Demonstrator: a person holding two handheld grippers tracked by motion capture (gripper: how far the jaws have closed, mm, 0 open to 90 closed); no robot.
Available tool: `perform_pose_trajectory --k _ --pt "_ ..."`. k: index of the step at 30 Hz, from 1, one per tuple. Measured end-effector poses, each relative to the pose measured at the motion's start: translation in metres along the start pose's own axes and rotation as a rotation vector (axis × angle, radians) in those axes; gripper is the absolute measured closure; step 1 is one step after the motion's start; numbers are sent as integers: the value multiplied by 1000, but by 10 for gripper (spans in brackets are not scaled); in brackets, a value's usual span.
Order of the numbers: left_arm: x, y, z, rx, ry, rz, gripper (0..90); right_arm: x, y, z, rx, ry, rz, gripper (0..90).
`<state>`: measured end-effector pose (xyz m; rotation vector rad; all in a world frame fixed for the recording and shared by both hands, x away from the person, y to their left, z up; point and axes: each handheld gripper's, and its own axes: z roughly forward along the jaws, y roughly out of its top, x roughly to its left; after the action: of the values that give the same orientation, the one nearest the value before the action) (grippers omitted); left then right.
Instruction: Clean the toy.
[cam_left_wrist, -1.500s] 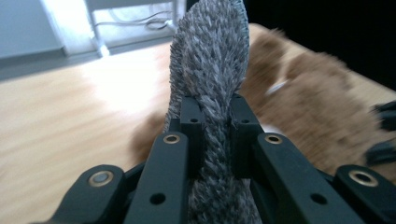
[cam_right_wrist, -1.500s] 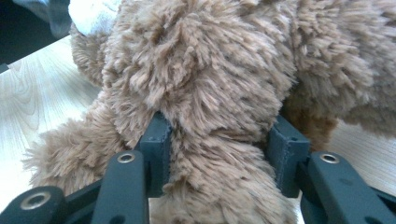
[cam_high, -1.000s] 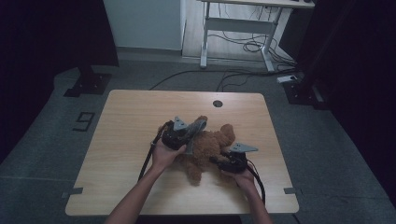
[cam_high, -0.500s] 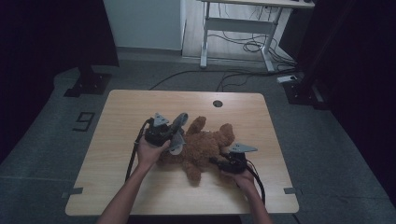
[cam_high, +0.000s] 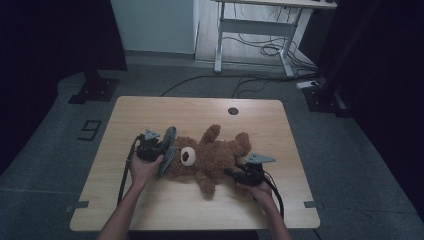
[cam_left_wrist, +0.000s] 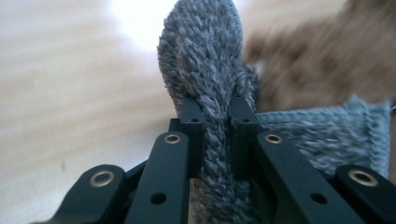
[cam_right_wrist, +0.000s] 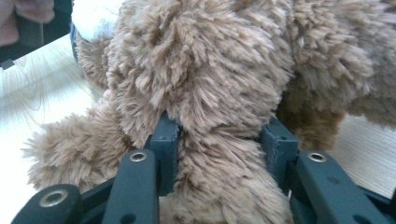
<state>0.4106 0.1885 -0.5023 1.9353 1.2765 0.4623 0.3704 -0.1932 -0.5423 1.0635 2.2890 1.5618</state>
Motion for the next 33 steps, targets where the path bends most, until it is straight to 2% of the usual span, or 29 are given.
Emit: perform_pose_trajectory --k 2,5,7,11,14,19,24,26,28,30,33 --pt "3 -10 4 17 -24 -26 796 0 0 0 0 1 3 580" --pt "5 -14 3 9 -47 -40 795 0 0 0 1 1 4 580" --pt "6 -11 -4 -8 -60 -45 794 -1 0 0 0 1 6 580" --pt "3 0 -25 -89 -92 -56 793 -1 0 -1 1 2 11 579" --pt "-9 12 -41 -147 -125 -29 793 -2 0 -1 1 4 14 578" --pt "-45 28 -53 -190 -181 59 793 -2 0 -1 1 5 15 578" --pt "-90 36 -47 -192 -263 137 792 -2 0 -1 1 5 16 577" --pt "-104 35 -39 -175 -261 173 792 -2 0 -1 0 6 18 577" --pt "-110 31 -26 -133 -248 187 792 -2 0 -1 1 5 17 577" --pt "-109 25 -12 -88 -257 178 791 -2 0 -1 2 6 16 577" --pt "-103 20 -6 -96 -269 163 794 -1 0 -1 1 7 11 576"
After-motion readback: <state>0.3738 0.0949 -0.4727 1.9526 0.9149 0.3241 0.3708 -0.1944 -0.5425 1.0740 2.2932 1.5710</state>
